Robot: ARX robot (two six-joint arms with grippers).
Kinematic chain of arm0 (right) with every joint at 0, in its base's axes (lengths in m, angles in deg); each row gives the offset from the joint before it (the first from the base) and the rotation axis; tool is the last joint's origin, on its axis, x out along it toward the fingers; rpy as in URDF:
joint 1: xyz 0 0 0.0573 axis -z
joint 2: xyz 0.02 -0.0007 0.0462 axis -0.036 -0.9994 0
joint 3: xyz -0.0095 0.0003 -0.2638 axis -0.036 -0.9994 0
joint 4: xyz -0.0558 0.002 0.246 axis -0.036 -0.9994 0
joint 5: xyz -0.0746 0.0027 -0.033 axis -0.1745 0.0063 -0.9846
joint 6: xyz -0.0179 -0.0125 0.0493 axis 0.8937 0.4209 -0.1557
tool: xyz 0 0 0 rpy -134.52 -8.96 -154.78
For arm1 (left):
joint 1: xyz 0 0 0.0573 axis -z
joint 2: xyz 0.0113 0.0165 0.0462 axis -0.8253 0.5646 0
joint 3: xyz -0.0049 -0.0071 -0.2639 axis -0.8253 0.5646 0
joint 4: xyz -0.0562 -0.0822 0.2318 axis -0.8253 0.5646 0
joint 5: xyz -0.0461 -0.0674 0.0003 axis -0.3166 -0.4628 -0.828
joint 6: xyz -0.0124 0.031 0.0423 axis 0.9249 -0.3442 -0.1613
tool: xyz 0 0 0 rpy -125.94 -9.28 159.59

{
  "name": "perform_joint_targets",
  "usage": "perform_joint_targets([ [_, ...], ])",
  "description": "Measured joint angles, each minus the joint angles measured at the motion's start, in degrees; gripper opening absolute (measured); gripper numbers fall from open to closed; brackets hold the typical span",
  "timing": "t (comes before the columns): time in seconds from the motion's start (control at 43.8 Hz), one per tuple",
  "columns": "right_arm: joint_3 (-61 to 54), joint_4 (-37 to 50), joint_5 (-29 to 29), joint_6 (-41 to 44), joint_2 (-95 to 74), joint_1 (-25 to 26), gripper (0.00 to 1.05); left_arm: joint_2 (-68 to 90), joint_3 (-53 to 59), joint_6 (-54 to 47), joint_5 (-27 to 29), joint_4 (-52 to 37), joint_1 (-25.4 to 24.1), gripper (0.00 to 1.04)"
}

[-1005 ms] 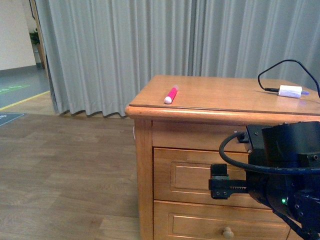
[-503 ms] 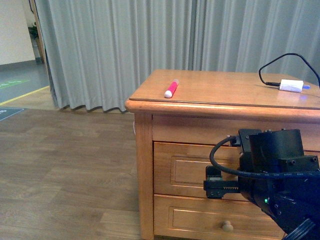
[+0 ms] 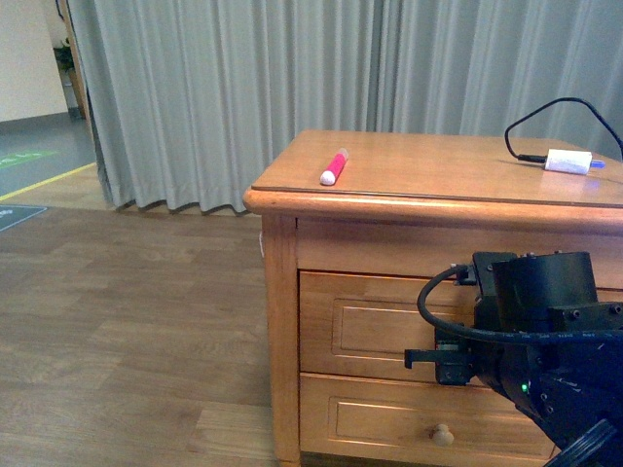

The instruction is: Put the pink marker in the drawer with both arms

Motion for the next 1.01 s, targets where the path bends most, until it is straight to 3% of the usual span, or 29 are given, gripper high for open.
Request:
perform_joint_targets([
  [0.137, 0.3, -1.3, 0.3, -0.1, 0.1, 0.0, 0.23, 0.0, 0.0, 0.0, 0.0, 0.0, 0.0, 0.99],
  [0.434, -2.3, -5.4, 1.7, -1.0, 4.2, -0.5, 0.20, 0.0, 0.0, 0.0, 0.0, 0.0, 0.0, 0.99],
  [0.891, -23.3, -9.7, 2.7, -2.2, 21.0, -5.1, 0.20, 0.0, 0.0, 0.0, 0.0, 0.0, 0.0, 0.99],
  [0.937, -24.9, -9.6, 2.8, -2.4, 22.1, -5.6, 0.23, 0.0, 0.0, 0.0, 0.0, 0.0, 0.0, 0.99],
  [1.005, -27.0, -8.9, 2.4, -4.1, 23.8, -6.0, 0.38, 0.0, 0.0, 0.0, 0.0, 0.0, 0.0, 0.99],
])
